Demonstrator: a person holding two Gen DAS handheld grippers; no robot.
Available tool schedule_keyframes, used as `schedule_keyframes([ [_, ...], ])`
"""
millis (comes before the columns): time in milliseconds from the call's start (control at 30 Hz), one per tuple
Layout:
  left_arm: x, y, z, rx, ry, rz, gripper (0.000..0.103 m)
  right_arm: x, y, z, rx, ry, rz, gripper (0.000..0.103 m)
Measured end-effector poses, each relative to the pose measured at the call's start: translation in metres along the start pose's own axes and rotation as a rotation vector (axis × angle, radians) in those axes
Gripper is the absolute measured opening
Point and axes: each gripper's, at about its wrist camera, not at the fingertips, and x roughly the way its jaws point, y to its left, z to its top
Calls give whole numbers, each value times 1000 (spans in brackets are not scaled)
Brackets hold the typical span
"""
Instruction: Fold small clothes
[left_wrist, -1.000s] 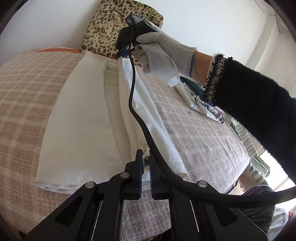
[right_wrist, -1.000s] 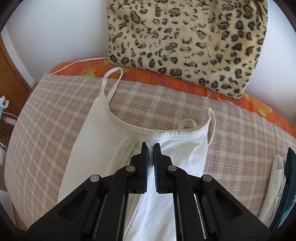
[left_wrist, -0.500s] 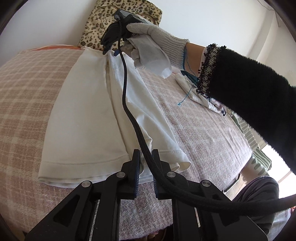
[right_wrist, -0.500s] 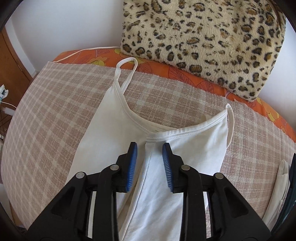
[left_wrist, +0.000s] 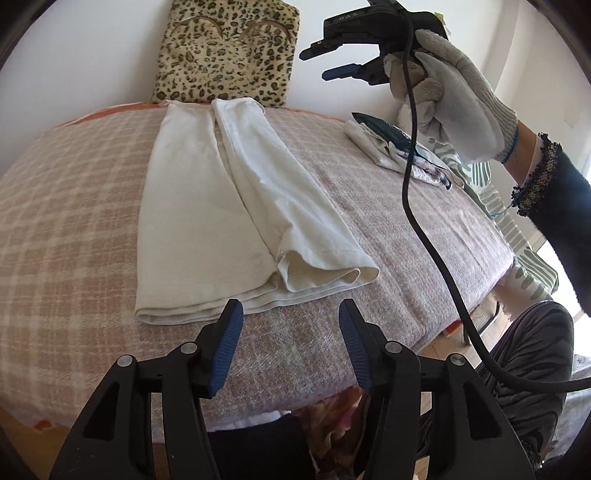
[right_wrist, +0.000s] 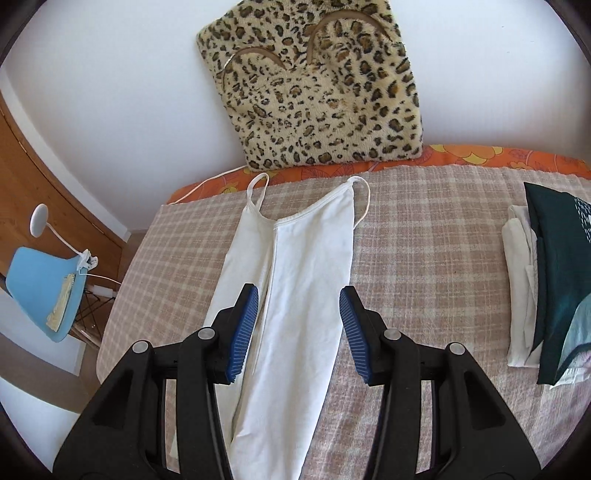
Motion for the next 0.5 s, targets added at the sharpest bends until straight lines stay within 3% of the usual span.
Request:
schedule_keyframes([
  [167,-33,13,-1,39,-21,10,53,-34,7,-79,-19,65,9,48],
  [300,-40,20,11,94,-31,41,53,-37,20,-150,-83,134,9,48],
  [500,-20,20,35,164,22,-13,40,-34,55,-218,-253,166,-52,48],
])
